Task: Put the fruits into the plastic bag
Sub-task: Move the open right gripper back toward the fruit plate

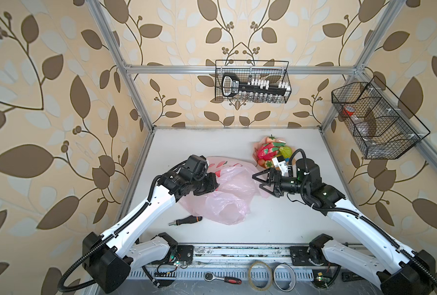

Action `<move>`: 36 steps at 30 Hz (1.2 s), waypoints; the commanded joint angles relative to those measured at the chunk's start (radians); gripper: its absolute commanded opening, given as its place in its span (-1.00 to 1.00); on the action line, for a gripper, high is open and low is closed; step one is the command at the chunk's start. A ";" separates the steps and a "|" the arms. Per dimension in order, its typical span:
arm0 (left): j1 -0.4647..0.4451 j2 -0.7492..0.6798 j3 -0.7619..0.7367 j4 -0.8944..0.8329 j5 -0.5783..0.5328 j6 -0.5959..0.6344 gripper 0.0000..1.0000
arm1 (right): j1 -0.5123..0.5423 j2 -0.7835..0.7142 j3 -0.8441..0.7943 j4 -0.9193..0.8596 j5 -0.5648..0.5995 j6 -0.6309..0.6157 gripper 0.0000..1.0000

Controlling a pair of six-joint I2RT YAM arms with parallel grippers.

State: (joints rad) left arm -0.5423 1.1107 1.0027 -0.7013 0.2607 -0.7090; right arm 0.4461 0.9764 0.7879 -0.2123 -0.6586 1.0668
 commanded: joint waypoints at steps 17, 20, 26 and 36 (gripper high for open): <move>0.004 -0.014 0.007 0.054 0.028 0.017 -1.00 | -0.323 0.006 0.340 -0.595 0.128 -0.469 0.99; 0.005 -0.016 0.006 0.052 0.033 0.020 -1.00 | -0.326 0.028 0.419 -0.687 0.235 -0.552 0.99; 0.004 -0.018 0.003 0.049 0.042 0.024 -1.00 | -0.337 0.057 0.511 -0.778 0.371 -0.643 1.00; 0.004 -0.017 0.011 0.051 0.046 0.029 -1.00 | -0.357 0.068 0.511 -0.759 0.397 -0.644 0.99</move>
State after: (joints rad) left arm -0.5423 1.1210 1.0027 -0.6743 0.2882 -0.7052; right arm 0.0937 1.0351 1.2778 -0.9539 -0.2863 0.4522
